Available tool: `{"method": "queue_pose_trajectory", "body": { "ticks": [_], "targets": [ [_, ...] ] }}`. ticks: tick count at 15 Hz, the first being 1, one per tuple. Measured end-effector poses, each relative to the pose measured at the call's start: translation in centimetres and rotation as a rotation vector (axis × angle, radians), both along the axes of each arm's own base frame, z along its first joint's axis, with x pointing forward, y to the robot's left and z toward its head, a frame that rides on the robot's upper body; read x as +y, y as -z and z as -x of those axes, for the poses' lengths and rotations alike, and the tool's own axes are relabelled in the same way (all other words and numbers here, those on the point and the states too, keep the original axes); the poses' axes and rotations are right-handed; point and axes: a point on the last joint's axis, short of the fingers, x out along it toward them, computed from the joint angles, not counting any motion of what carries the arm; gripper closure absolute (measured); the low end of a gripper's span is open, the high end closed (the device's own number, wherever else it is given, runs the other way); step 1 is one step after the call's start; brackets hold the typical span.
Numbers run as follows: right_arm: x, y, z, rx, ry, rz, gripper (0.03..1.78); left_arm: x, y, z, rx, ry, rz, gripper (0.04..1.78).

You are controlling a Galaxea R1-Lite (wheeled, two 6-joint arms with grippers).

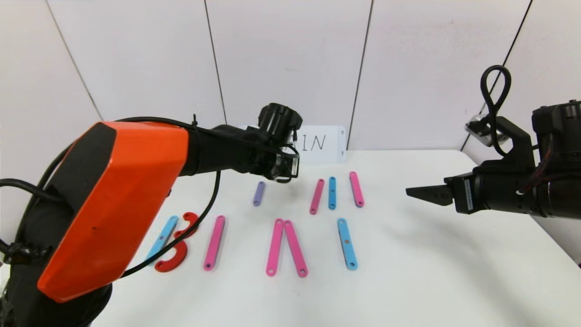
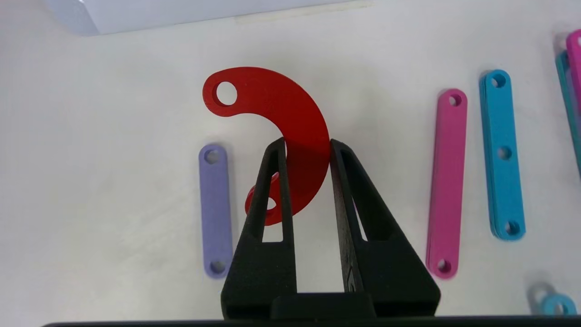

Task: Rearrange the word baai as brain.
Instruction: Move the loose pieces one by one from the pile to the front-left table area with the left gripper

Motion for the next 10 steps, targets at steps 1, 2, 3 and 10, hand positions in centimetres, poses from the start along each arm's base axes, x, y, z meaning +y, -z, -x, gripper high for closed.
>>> {"method": "queue_pose_trajectory", "body": {
  "ticks": [1, 2, 3, 10],
  "targets": [
    [0.0, 0.0, 0.0, 0.000, 0.000, 0.000, 0.07, 0.7, -0.8, 0.5, 0.026, 0.011, -0.007, 1.52],
    [0.0, 0.0, 0.0, 0.001, 0.001, 0.000, 0.07, 1.6, -1.6, 1.1, 0.060, 0.021, -0.021, 1.52],
    [0.0, 0.0, 0.0, 0.002, 0.002, 0.000, 0.07, 2.4, -2.1, 1.8, 0.098, 0.030, -0.033, 1.52],
    [0.0, 0.2, -0.1, 0.006, 0.000, 0.002, 0.07, 5.7, -1.2, 5.3, 0.277, -0.016, -0.056, 1.52]
  ]
}}
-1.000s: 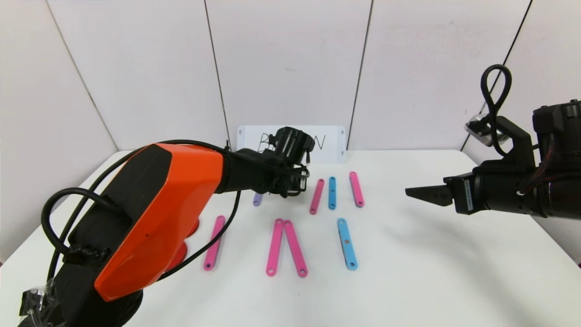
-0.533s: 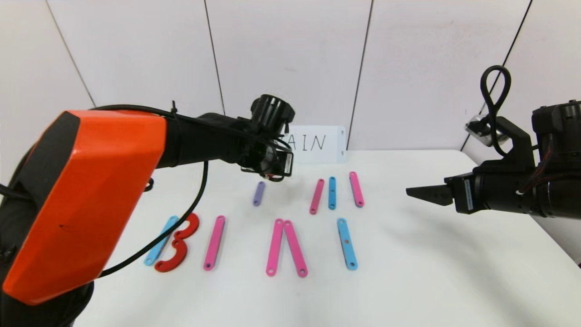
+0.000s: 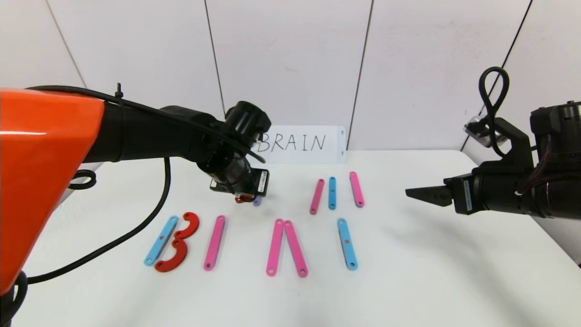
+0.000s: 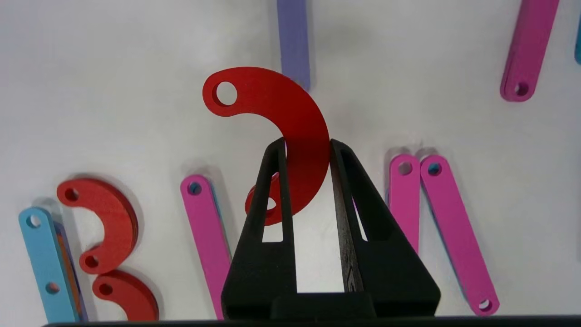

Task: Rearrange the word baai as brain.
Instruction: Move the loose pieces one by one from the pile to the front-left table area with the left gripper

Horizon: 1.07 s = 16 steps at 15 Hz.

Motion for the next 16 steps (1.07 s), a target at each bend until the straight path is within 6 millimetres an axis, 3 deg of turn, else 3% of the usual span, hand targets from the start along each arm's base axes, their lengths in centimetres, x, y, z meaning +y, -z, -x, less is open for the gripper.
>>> {"method": "queue_pose_trajectory", "body": {
  "ticks": [6, 16],
  "targets": [
    [0.1, 0.1, 0.0, 0.003, -0.006, 0.001, 0.07, 0.7, 2.5, 1.6, 0.097, -0.041, -0.016, 1.52],
    [0.2, 0.3, -0.1, 0.011, -0.008, 0.004, 0.07, 0.8, 4.4, 1.8, 0.153, -0.044, -0.049, 1.52]
  ]
}}
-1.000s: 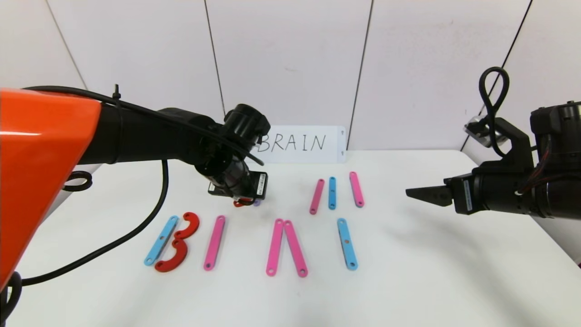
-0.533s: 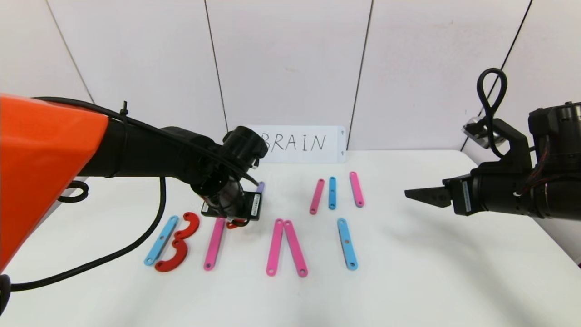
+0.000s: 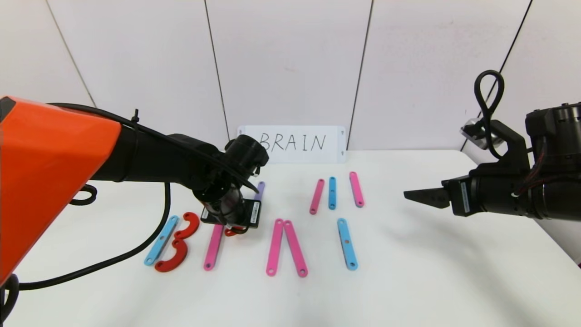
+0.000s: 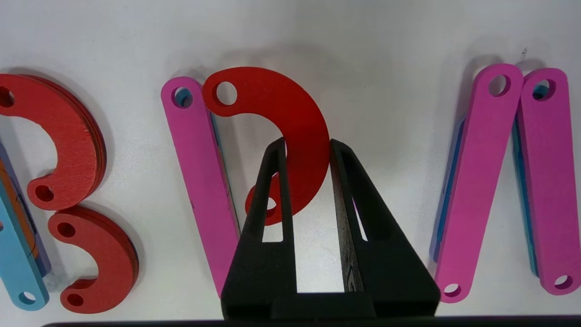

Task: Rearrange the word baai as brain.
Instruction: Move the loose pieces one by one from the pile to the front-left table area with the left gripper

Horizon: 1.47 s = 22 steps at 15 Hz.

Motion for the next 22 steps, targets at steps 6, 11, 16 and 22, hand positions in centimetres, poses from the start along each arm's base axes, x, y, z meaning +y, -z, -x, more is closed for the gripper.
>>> {"method": "queue_pose_trajectory", "body": {
  "ticks": [6, 11, 16, 22],
  "targets": [
    [0.0, 0.1, -0.1, 0.003, 0.000, 0.001, 0.07, 0.0, 0.6, -0.1, 0.015, 0.053, -0.036, 1.52],
    [0.0, 0.2, -0.1, 0.006, 0.000, 0.003, 0.07, 0.1, 0.9, -0.3, 0.017, 0.082, -0.056, 1.52],
    [0.0, 0.2, -0.1, 0.007, 0.002, 0.002, 0.07, -0.1, 1.1, -0.7, -0.002, 0.092, -0.052, 1.52],
    [0.0, 0.2, -0.1, 0.009, 0.001, 0.002, 0.07, -0.1, 1.7, -1.2, -0.001, 0.086, -0.054, 1.29]
  ]
}}
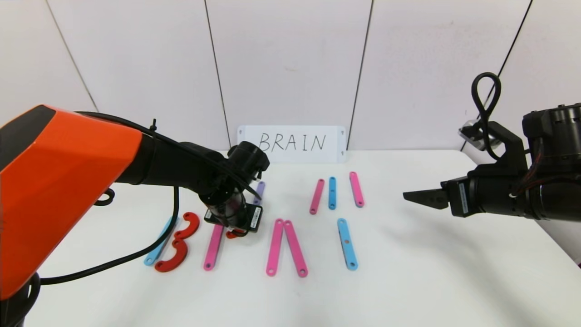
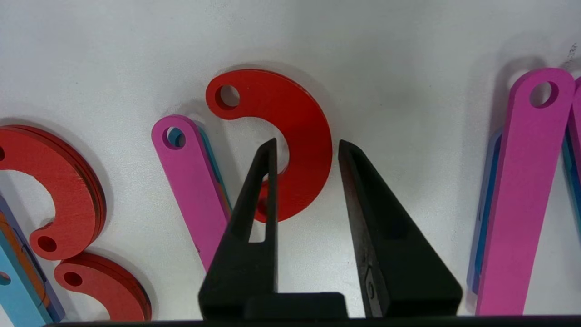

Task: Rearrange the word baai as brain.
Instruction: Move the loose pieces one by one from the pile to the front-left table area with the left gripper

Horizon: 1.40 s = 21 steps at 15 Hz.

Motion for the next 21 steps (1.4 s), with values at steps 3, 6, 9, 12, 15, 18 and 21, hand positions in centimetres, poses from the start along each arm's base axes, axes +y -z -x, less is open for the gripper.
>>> {"method": "queue_pose_trajectory", "body": {
  "ticks": [3, 6, 9, 12, 15, 18, 21],
  "targets": [
    [0.0, 0.0, 0.0, 0.001, 0.000, 0.001, 0.07, -0.1, -0.1, -0.1, -0.005, -0.001, 0.003, 0.81],
    [0.0, 0.0, 0.0, 0.001, -0.001, 0.002, 0.07, -0.4, -0.5, -0.3, -0.022, 0.003, 0.017, 0.34],
    [0.0, 0.1, 0.0, 0.001, -0.002, 0.003, 0.07, -0.7, -1.1, -0.7, -0.063, 0.005, 0.044, 0.11],
    [0.0, 0.1, 0.0, 0.001, -0.002, 0.003, 0.07, -0.6, -1.3, -0.7, -0.073, -0.001, 0.057, 0.07],
    [0.0, 0.1, 0.0, 0.001, -0.001, 0.003, 0.07, 0.3, -1.6, -0.5, -0.045, 0.007, 0.106, 0.07],
    [0.0, 0.2, 0.0, 0.004, -0.003, 0.005, 0.07, 2.1, -2.4, -0.3, -0.012, 0.009, 0.174, 0.07],
    [0.1, 0.3, -0.1, 0.010, -0.003, 0.006, 0.07, 3.8, -2.1, 0.3, 0.002, -0.027, 0.164, 0.07]
  ]
}}
